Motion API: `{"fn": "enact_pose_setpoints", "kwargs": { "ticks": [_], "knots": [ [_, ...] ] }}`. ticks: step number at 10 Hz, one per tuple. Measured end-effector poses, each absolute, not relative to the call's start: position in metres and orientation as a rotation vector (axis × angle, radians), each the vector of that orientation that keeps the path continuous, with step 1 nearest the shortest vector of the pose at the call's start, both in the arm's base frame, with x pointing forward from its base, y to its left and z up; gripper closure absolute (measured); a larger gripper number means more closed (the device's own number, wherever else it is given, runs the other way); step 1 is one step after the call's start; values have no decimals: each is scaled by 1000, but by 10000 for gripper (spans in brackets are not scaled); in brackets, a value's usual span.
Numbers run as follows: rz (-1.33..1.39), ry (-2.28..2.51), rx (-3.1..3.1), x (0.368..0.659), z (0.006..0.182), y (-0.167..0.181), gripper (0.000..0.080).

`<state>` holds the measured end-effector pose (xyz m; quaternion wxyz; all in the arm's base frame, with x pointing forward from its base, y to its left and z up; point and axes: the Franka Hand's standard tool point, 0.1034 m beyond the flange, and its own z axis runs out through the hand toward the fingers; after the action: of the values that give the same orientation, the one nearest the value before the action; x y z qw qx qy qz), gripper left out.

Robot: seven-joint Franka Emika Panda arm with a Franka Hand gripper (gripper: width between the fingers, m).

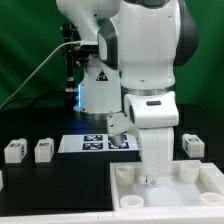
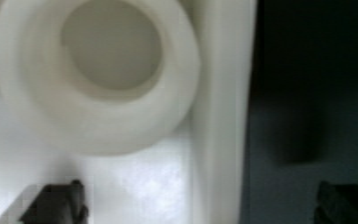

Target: Assemble one leg

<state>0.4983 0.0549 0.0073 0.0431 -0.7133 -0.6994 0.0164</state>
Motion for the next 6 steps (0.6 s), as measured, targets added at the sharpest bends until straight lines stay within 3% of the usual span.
{"fn": "enact_pose_setpoints", "kwargs": {
  "ticks": [3, 4, 6],
  "knots": [
    [50, -2139, -2181, 498, 7, 55, 151],
    [45, -2093, -2238, 499, 14, 56, 151],
    [28, -1874, -2471, 493, 45, 77, 151]
  ]
}}
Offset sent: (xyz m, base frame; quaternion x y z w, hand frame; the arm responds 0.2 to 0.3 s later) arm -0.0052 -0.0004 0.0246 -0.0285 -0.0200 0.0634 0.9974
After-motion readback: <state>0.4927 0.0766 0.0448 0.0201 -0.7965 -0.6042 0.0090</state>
